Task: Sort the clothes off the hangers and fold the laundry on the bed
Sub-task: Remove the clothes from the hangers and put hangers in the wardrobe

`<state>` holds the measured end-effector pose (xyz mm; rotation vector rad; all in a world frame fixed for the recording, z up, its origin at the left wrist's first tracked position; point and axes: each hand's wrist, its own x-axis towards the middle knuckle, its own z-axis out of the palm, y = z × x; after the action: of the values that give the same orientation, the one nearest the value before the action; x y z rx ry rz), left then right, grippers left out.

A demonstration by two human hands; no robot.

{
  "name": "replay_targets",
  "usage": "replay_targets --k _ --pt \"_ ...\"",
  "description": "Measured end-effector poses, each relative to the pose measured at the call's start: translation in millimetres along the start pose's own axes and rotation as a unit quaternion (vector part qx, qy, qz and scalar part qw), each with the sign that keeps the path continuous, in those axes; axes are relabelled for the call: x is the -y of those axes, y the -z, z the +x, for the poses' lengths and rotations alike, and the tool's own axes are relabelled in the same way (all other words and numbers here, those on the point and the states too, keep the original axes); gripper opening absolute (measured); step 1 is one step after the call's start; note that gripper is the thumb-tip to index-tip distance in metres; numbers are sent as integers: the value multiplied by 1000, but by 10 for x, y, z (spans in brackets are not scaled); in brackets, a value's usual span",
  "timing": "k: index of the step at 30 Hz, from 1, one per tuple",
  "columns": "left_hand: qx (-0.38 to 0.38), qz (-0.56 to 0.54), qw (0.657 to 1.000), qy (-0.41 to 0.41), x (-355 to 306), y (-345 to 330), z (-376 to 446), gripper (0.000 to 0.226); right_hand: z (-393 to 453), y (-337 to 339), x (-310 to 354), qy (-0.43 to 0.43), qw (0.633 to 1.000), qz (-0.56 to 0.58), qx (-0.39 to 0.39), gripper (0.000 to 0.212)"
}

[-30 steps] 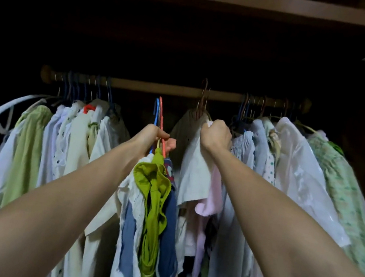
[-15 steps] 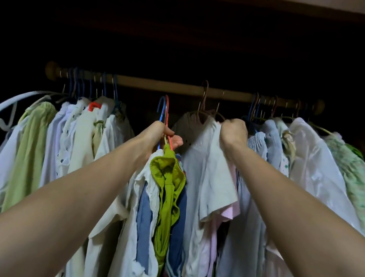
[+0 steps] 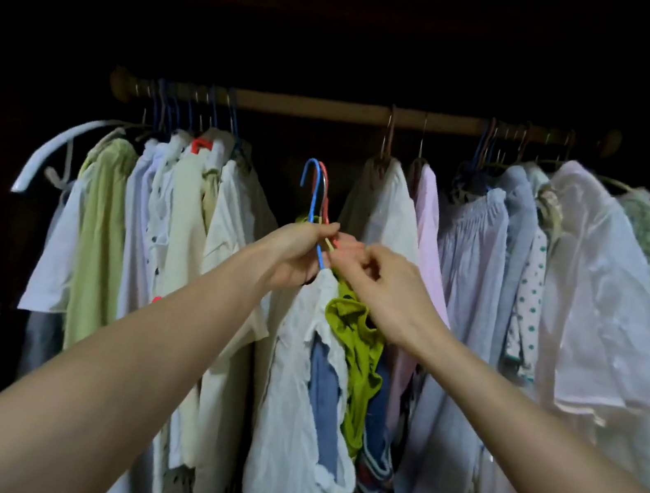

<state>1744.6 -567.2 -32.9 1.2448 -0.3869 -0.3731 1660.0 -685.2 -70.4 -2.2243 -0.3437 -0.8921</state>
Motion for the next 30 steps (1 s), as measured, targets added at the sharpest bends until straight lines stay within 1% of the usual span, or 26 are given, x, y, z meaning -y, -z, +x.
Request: replay_targets --k 4,7,8,9,10,11,12,13,14,16,17,18,20,22,24,26,28,30 --pt "-27 -13 1000 9 262 43 -83 27 -181 9 72 -90 985 -66 131 38" --pt "-40 -46 998 9 418 54 -108 24 -307 -15 86 -136 966 -98 197 41" --pt "-46 -63 997 6 443 55 -104 23 -356 -43 80 -154 959 -108 211 45" --pt "-49 -81 995 1 455 46 -111 23 -405 -81 64 -172 952 -124 219 59" --pt "-48 -90 995 -3 463 34 -117 24 -449 -123 48 -190 948 -135 216 80" --pt "-47 -101 994 -9 462 21 -121 25 -490 -171 30 -201 951 -131 197 97" --pt "-45 -112 993 -12 461 8 -130 25 -525 -216 26 -202 958 -116 166 106" --pt "-43 -125 991 -12 467 7 -134 24 -554 -266 28 -197 966 -107 131 106" --pt "-41 -139 989 -10 461 4 -159 25 -581 -313 41 -184 971 -113 100 96" --pt "-40 -154 987 -12 436 4 -193 34 -621 -400 115 -150 975 -156 59 65" --pt "-41 -157 987 -13 409 12 -204 36 -630 -439 168 -135 974 -178 45 54" --pt "-38 -161 986 -12 377 17 -220 36 -631 -472 226 -123 972 -198 30 48" --pt "-29 -175 984 0 315 58 -247 36 -606 -530 308 -113 966 -231 12 46" --pt "-23 -183 983 17 269 118 -269 35 -562 -579 349 -107 963 -247 12 43" --pt "-21 -187 982 21 219 150 -308 35 -540 -610 360 -93 968 -233 -3 33" --pt "-23 -173 984 30 157 154 -337 36 -544 -622 363 -75 975 -206 -29 29" --pt "-21 -118 992 38 79 169 -404 35 -524 -616 368 -72 980 -180 -48 27" --pt "-30 -23 999 24 16 236 -470 25 -454 -571 371 -86 981 -158 -68 22"
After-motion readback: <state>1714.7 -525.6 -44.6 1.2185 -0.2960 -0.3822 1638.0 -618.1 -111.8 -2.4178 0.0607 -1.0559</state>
